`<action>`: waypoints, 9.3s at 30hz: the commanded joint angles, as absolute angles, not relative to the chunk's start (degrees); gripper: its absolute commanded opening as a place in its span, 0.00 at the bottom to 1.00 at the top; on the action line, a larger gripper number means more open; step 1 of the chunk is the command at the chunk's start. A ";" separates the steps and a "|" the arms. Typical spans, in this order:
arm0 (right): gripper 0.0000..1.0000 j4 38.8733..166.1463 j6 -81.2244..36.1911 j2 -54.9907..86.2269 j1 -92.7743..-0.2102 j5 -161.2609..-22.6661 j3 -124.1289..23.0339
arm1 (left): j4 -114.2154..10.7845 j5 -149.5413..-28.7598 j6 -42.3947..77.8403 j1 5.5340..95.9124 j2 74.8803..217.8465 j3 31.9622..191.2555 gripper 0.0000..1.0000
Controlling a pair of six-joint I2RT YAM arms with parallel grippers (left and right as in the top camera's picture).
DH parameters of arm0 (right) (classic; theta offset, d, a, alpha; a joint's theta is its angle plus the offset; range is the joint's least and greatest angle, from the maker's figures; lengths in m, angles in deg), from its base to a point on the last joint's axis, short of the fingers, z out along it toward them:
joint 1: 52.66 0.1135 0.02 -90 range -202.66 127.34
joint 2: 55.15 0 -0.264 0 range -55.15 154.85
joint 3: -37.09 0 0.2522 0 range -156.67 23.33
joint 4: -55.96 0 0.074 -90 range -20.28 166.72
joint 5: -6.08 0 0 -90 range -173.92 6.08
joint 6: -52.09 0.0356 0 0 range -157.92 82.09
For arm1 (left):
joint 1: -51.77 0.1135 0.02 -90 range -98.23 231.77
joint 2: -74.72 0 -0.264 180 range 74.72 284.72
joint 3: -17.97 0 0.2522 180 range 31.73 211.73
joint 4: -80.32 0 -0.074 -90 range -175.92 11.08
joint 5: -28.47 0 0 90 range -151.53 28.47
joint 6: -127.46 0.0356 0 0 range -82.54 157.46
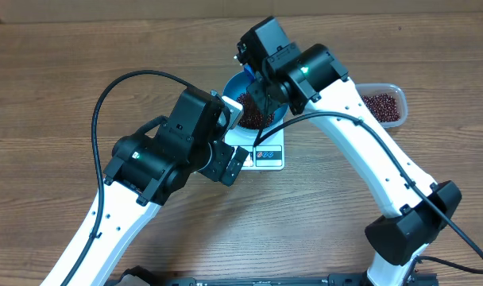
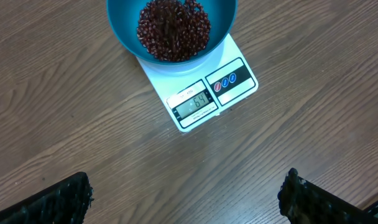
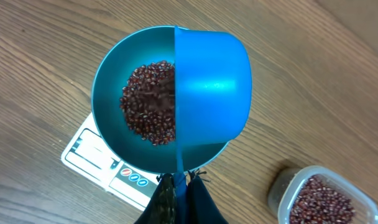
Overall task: Scoop item into bowl and weigh 150g on scale
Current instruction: 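Keep the blue scoop tipped over the teal bowl with the right gripper, then carry the empty scoop right to the clear bean tub, then lower the scoop into the bean tub with the right gripper, then drag the scoop through the red beans to fill it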
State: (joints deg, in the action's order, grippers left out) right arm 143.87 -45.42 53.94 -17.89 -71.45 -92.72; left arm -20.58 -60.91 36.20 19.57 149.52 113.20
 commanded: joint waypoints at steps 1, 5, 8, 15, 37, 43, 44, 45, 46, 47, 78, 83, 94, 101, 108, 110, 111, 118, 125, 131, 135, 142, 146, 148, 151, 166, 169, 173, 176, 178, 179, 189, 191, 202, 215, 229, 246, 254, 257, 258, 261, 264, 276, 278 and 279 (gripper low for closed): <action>0.04 143.52 -45.49 51.98 -17.50 -68.30 -94.49 | -20.54 -61.57 37.08 19.89 149.67 113.97 1.00; 0.04 143.66 -45.49 51.98 -17.52 -68.28 -94.49 | -20.54 -61.57 37.08 19.89 149.67 113.97 1.00; 0.04 143.79 -45.49 51.98 -17.52 -68.30 -94.51 | -20.54 -61.57 37.08 19.89 149.67 113.97 0.99; 0.04 143.79 -45.47 51.98 -17.52 -68.37 -94.49 | -20.54 -61.57 37.08 19.89 149.67 113.97 1.00; 0.04 143.85 -41.05 50.03 -21.52 -78.10 -94.51 | -20.54 -61.57 37.08 19.89 149.67 113.97 1.00; 0.04 143.63 -40.07 45.35 -30.26 -85.83 -94.51 | -20.56 -61.57 37.08 19.89 149.67 113.97 1.00; 0.04 143.74 -38.93 44.46 -31.88 -86.07 -94.51 | -20.54 -61.57 37.08 19.89 149.67 113.97 1.00; 0.04 143.94 -37.79 43.58 -33.59 -86.01 -94.51 | -20.54 -61.57 37.08 19.89 149.67 113.97 1.00; 0.04 144.25 -37.20 42.58 -35.60 -86.01 -94.51 | -20.54 -61.57 37.08 19.89 149.67 113.97 1.00; 0.04 144.73 -36.70 41.70 -37.78 -85.96 -94.51 | -20.56 -61.57 37.08 19.89 149.67 113.97 1.00; 0.04 140.11 -36.13 43.63 -46.59 -57.72 -68.83 | -20.54 -61.57 37.08 19.89 149.67 113.97 1.00; 0.04 139.83 -34.82 46.32 -44.45 -52.89 -68.81 | -20.54 -61.57 37.08 19.89 149.67 113.97 1.00; 0.04 140.73 -33.16 48.96 -43.66 -50.34 -68.59 | -20.54 -61.57 37.08 19.89 149.67 113.97 0.99; 0.04 140.70 -33.16 50.05 -43.66 -50.56 -68.52 | -20.54 -61.57 37.08 19.89 149.67 113.97 1.00; 0.04 141.05 -33.20 52.04 -43.66 -52.04 -67.52 | -20.54 -61.57 37.08 19.89 149.67 113.97 1.00; 0.04 140.99 -33.20 52.30 -43.66 -52.09 -67.08 | -20.54 -61.57 37.08 19.89 149.67 113.97 1.00; 0.04 140.77 -33.25 52.35 -43.66 -52.35 -66.73 | -20.54 -61.57 37.08 19.89 149.67 113.97 1.00; 0.04 140.20 -33.45 52.35 -43.64 -58.66 -66.62 | -20.54 -61.57 37.08 19.89 149.67 113.97 0.99; 0.04 139.59 -33.64 52.35 -43.64 -63.17 -66.62 | -20.56 -61.57 37.08 19.89 149.67 113.97 1.00; 0.04 138.76 -34.58 52.35 -43.60 -67.30 -66.62 | -20.56 -61.57 37.08 19.89 149.67 113.97 0.99; 0.04 138.19 -34.95 52.35 -42.96 -68.63 -66.62 | -20.54 -61.57 37.08 19.89 149.67 113.97 1.00; 0.04 136.60 -36.44 52.35 -40.75 -71.69 -66.62 | -20.54 -61.57 37.08 19.89 149.67 113.97 0.99; 0.04 135.70 -36.44 52.35 -40.62 -74.29 -66.62 | -20.56 -61.57 37.08 19.89 149.67 113.97 0.99; 0.04 135.48 -36.44 52.35 -40.62 -75.84 -66.62 | -20.54 -61.57 37.08 19.89 149.67 113.97 1.00; 0.04 135.59 -36.46 52.35 -40.65 -76.52 -66.62 | -20.56 -61.57 37.08 19.89 149.67 113.97 0.99; 0.04 136.64 -37.05 52.35 -45.06 -81.92 -66.60 | -20.54 -61.57 37.08 19.89 149.67 113.97 1.00; 0.04 136.20 -38.23 52.35 -46.59 -86.75 -66.62 | -20.54 -61.57 37.08 19.89 149.67 113.97 1.00; 0.04 136.11 -39.50 52.35 -49.67 -90.97 -66.62 | -20.54 -61.55 37.08 19.89 149.67 113.97 1.00; 0.04 136.18 -41.84 52.35 -52.56 -95.65 -66.60 | -20.54 -61.57 37.08 19.89 149.67 113.97 0.99; 0.04 136.18 -43.91 52.35 -54.59 -98.92 -66.62 | -20.54 -61.57 37.08 19.89 149.67 113.97 1.00; 0.04 136.18 -45.38 52.35 -55.57 -100.87 -66.60 | -20.54 -61.57 37.08 19.89 149.67 113.97 1.00; 0.04 136.18 -51.76 52.35 -61.26 -109.09 -66.60 | -20.54 -61.57 37.08 19.89 149.67 113.97 0.99; 0.04 136.20 -51.83 52.35 -62.02 -109.09 -66.60 | -20.54 -61.57 37.08 19.89 149.67 113.97 1.00; 0.04 131.77 -53.42 52.37 -64.69 -112.08 -58.80 | -20.54 -61.57 37.08 19.89 149.67 113.97 0.99; 0.04 131.77 -53.25 52.37 -70.48 -122.92 -57.33 | -20.56 -61.57 37.08 19.89 149.67 113.97 1.00; 0.04 136.01 -55.80 52.37 -72.03 -127.40 -57.33 | -20.56 -61.57 37.08 19.89 149.67 113.97 1.00; 0.04 137.45 -56.39 52.37 -76.45 -134.33 -57.33 | -20.56 -61.57 37.08 19.89 149.67 113.97 1.00; 0.04 138.48 -56.44 52.37 -79.70 -134.49 -57.33 | -20.54 -61.57 37.08 19.89 149.67 113.97 1.00; 0.04 138.41 -56.42 52.37 -80.58 -133.46 -57.33 | -20.56 -61.55 37.08 19.89 149.67 113.97 1.00; 0.04 138.39 -56.42 52.37 -80.93 -133.24 -57.33 | -20.54 -61.57 37.08 19.89 149.67 113.97 0.99; 0.04 138.17 -56.42 52.37 -81.58 -133.26 -57.33 | -20.54 -61.57 37.08 19.89 149.67 113.97 0.99; 0.04 137.93 -56.42 52.37 -81.71 -133.33 -57.33 | -20.56 -61.57 37.08 19.89 149.67 113.97 1.00; 0.04 138.17 -56.44 52.37 -83.97 -137.26 -57.33 | -20.56 -61.57 37.08 19.89 149.67 113.97 1.00; 0.04 138.67 -56.46 52.37 -85.10 -138.33 -57.33 | -20.56 -61.55 37.08 19.89 149.67 113.97 0.99; 0.04 139.00 -56.72 52.37 -85.63 -139.08 -57.33 | -20.56 -61.57 37.08 19.89 149.67 113.97 1.00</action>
